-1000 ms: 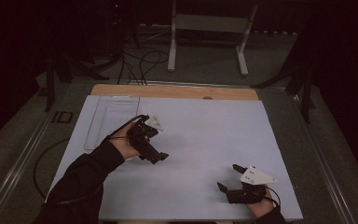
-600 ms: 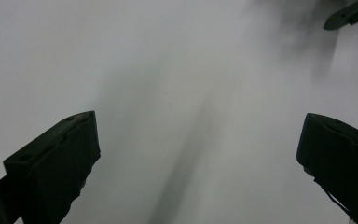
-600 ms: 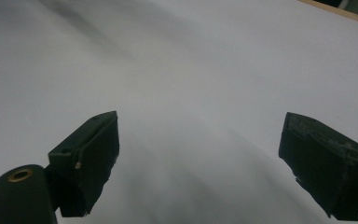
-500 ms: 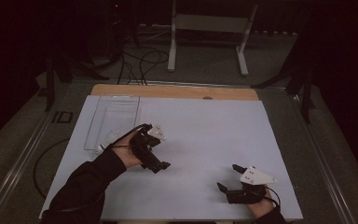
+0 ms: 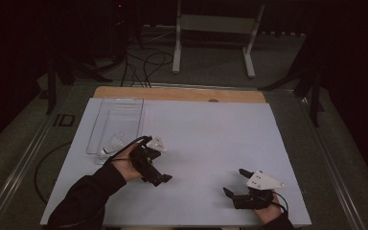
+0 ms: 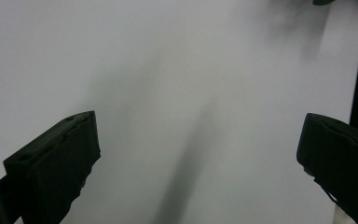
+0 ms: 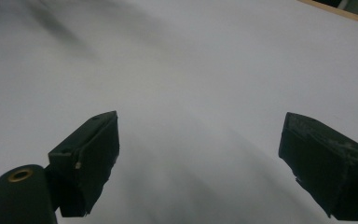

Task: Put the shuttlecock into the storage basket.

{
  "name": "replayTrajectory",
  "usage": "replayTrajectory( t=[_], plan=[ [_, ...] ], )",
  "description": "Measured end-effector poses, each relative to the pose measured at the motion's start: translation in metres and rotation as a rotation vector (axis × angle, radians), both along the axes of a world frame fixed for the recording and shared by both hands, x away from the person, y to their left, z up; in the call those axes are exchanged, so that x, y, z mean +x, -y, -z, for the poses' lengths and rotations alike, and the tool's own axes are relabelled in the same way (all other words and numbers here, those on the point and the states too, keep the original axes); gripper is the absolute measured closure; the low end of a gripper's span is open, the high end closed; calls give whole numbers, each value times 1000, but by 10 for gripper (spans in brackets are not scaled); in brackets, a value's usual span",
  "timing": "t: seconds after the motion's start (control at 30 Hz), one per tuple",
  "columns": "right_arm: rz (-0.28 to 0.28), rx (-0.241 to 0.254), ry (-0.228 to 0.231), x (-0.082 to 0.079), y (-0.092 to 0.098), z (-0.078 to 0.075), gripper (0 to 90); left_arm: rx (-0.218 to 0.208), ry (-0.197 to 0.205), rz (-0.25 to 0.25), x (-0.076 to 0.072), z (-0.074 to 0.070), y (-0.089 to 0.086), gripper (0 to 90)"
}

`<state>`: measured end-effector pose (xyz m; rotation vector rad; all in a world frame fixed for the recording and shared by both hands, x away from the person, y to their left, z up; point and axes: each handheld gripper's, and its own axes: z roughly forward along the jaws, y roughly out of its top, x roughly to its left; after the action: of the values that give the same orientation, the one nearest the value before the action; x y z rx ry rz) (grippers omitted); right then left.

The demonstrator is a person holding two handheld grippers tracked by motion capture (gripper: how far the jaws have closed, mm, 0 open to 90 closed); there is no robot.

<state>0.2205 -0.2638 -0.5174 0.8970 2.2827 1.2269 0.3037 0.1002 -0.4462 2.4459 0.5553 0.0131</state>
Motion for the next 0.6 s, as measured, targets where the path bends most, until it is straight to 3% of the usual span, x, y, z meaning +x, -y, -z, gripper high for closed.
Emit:
replayTrajectory(
  t=[0.1,0.6],
  plan=[
    [1,0,0,0,0,0,122,5,-3,11,-3,3,-2,0],
    [0,-1,-2,0,0,0,122,-15,-17,-35,-23,22,-29,0]
  ],
)
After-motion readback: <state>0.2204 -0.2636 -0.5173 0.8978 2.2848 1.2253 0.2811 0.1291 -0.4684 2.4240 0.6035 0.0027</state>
